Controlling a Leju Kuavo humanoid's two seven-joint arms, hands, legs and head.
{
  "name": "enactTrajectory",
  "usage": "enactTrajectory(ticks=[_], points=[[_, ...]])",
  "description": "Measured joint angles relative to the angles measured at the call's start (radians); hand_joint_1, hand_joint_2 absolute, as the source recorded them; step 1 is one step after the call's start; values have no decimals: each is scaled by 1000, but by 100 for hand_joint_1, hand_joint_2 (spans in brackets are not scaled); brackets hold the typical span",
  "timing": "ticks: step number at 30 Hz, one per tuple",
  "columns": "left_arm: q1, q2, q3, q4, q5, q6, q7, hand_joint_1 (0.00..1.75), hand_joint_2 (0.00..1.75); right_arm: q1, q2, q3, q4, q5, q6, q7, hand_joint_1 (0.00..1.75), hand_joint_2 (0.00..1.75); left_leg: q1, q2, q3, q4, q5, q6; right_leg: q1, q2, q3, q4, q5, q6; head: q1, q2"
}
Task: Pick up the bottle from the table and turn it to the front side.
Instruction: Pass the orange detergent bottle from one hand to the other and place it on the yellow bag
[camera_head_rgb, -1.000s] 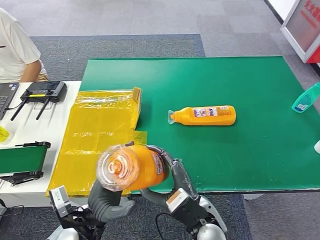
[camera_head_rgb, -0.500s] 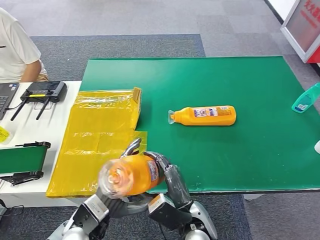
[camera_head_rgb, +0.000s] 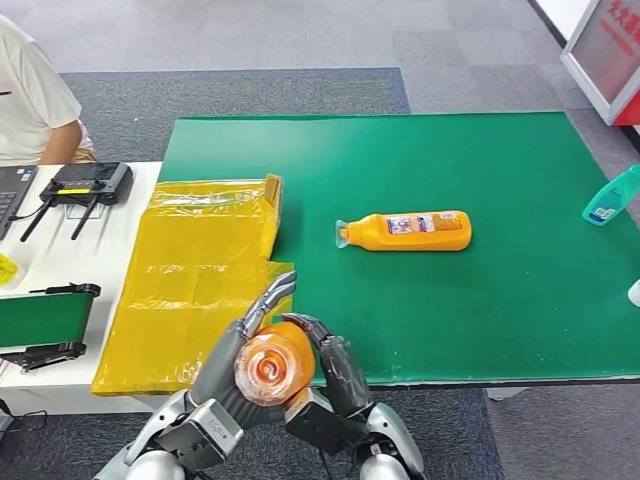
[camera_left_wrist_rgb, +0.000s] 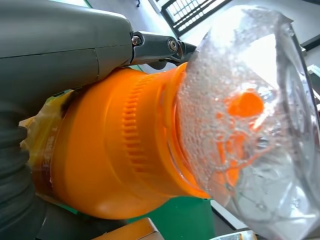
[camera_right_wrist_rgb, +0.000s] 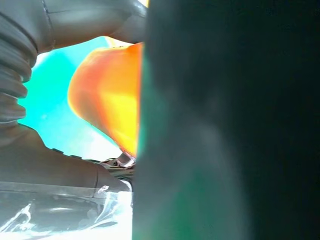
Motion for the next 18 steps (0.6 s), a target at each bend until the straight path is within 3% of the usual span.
enactTrajectory(ticks=[5, 9, 18], points=[[-5, 11, 0, 3, 3, 0, 4, 0, 175, -7, 3, 0, 23, -8, -2, -6, 175, 175, 0, 0, 0, 0, 0, 0, 0, 0, 0, 0, 0, 0, 0, 0], [-9, 16, -1, 6, 3, -2, 6, 175, 175, -8, 5, 0, 30, -11, -2, -8, 175, 175, 0, 0, 0, 0, 0, 0, 0, 0, 0, 0, 0, 0, 0, 0], [-21, 24, -15, 19, -2, -4, 23, 175, 175, 3, 8, -9, 13, -4, -8, -3, 175, 175, 0, 0, 0, 0, 0, 0, 0, 0, 0, 0, 0, 0, 0, 0]])
